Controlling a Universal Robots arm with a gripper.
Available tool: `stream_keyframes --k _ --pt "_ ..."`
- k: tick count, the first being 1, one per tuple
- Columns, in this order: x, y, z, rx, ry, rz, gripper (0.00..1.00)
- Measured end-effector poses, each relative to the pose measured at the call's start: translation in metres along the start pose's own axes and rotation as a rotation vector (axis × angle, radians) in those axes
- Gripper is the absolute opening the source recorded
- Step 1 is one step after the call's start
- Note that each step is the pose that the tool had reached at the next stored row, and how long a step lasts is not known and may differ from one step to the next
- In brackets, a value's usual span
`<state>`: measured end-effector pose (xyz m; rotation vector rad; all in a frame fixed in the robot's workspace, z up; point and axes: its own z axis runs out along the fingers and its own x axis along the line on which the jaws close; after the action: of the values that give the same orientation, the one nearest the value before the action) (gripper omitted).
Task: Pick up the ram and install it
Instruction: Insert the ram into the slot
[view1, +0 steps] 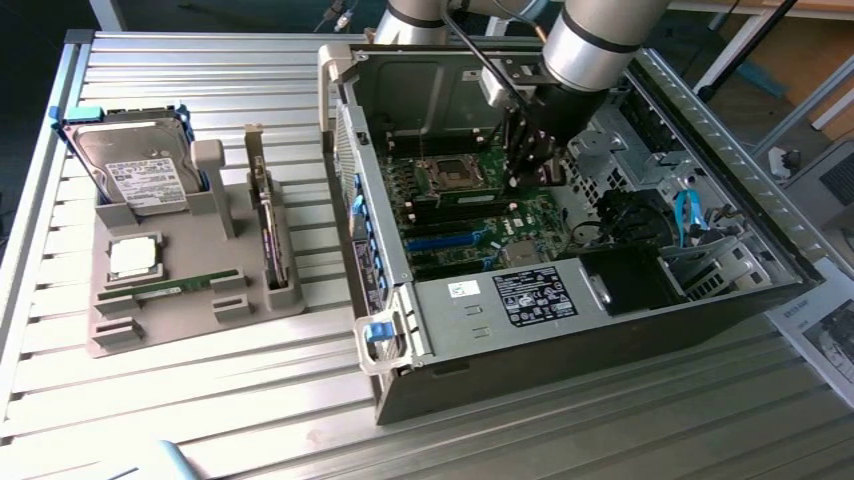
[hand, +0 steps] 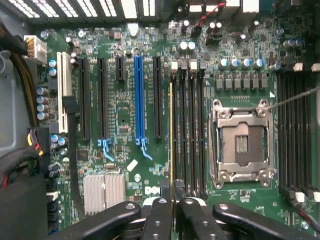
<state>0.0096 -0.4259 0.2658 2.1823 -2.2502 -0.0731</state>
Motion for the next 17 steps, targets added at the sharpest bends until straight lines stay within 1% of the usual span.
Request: stream_keyframes --k 3,5,9,13,15,17 --pt "0.000 0.0104 0.0012 0.0001 0.0000 0.000 0.12" --pt "0.001 0.0143 0.0017 0.0001 0.0000 0.000 0.12" --pt "0.001 0.0146 0.0017 0.0001 0.0001 0.000 0.12" --pt "-0.003 0.0195 0.0031 0.0001 -0.0001 0.000 0.12" --pt "-0.006 0.0201 0.0037 0.0001 -0.0001 0.000 0.12" --pt "-0.006 0.0201 0.0037 0.0001 0.0000 0.000 0.12"
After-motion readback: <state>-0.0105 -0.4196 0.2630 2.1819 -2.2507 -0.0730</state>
